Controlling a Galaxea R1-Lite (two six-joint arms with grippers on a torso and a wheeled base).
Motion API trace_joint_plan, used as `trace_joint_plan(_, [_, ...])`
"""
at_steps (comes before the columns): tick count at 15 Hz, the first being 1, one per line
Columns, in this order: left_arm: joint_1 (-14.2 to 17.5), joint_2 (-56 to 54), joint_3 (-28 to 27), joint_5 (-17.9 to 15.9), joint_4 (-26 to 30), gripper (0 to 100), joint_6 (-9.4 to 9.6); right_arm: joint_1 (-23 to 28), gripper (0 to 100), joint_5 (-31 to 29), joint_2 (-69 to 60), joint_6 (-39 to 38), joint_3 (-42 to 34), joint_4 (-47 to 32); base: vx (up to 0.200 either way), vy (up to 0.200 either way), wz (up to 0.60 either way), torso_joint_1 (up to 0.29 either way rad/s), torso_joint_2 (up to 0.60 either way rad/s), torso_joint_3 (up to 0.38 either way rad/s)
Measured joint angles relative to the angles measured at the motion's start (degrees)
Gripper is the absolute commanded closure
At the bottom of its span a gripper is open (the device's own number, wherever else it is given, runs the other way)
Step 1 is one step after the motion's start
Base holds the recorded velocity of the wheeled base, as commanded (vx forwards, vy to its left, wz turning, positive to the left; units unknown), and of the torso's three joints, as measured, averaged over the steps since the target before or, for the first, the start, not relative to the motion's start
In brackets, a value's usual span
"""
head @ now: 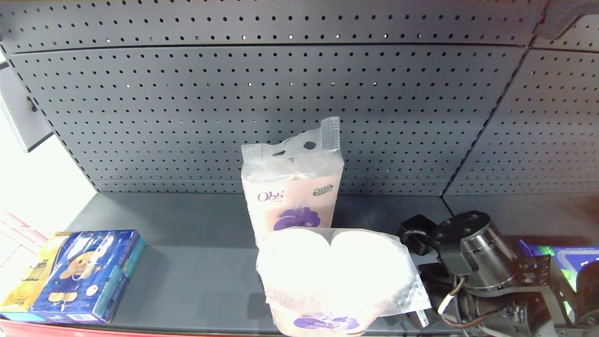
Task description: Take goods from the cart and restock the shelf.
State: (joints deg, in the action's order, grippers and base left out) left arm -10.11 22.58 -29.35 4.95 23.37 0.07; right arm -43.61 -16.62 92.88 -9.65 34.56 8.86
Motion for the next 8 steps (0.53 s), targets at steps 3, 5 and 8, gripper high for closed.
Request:
trace_joint_plan(3, [0.0,0.0,0.0,0.0,0.0,0,-0.1,-0.3,0,0.0,1.1,0.0,0.8,0.0,0.0,0.0,0.0,0.0,0.0,0.0])
trace_joint_plan(5, [0.0,0.0,0.1,0.0,0.0,0,-0.12,-0.6,0,0.0,1.6,0.0,1.0,0.0,0.0,0.0,0.0,0.0,0.0,0.0])
trace_joint_plan(8, [0.0,0.0,0.3,0.0,0.0,0,-0.12,-1.0,0,0.0,2.4,-0.1,1.9,0.0,0.0,0.0,0.0,0.0,0.0,0.0])
